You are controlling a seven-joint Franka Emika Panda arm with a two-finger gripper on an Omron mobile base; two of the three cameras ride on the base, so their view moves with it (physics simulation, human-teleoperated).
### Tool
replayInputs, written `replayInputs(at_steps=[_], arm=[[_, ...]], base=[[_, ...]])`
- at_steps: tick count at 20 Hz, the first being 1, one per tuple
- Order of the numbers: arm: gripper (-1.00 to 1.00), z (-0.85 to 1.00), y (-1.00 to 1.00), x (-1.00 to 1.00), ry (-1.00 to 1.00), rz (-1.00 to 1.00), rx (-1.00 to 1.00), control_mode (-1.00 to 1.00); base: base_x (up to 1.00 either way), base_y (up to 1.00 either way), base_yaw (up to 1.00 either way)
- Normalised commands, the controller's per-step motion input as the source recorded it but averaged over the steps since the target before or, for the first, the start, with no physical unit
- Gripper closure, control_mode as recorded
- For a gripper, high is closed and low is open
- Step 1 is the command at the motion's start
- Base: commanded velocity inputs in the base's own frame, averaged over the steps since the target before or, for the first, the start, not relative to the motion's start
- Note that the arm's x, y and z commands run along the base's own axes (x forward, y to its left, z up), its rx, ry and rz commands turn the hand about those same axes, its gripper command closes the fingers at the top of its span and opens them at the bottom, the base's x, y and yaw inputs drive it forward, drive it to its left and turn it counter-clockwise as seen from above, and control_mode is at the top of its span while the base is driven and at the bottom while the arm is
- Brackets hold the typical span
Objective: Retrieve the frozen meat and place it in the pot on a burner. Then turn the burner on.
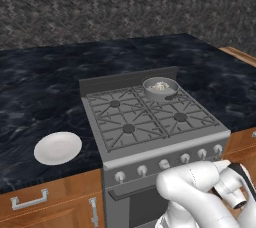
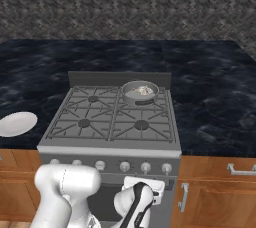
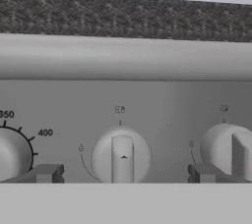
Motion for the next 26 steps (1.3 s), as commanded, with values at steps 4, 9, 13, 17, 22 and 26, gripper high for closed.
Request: replayInputs(at_steps=[4, 9, 13, 17, 22, 26], arm=[[-1.0, 0.0, 0.0, 0.0, -0.03, 0.0, 0.0, -1.0], [-1.0, -0.03, 0.0, 0.08, -0.04, 0.0, 0.0, -1.0], [-1.0, -0.12, 0.0, 0.07, -0.04, 0.0, 0.0, -1.0], [-1.0, -0.1, 0.0, 0.01, -0.06, 0.0, 0.0, -1.0], [-1.0, -0.06, 0.0, 0.08, -0.01, 0.0, 0.0, -1.0], [-1.0, 0.0, 0.0, 0.24, 0.0, 0.0, 0.0, -1.0]], base=[[0.0, 0.0, 0.0], [0.0, 0.0, 0.0], [0.0, 0.0, 0.0], [0.0, 0.0, 0.0], [0.0, 0.0, 0.0], [0.0, 0.0, 0.0]])
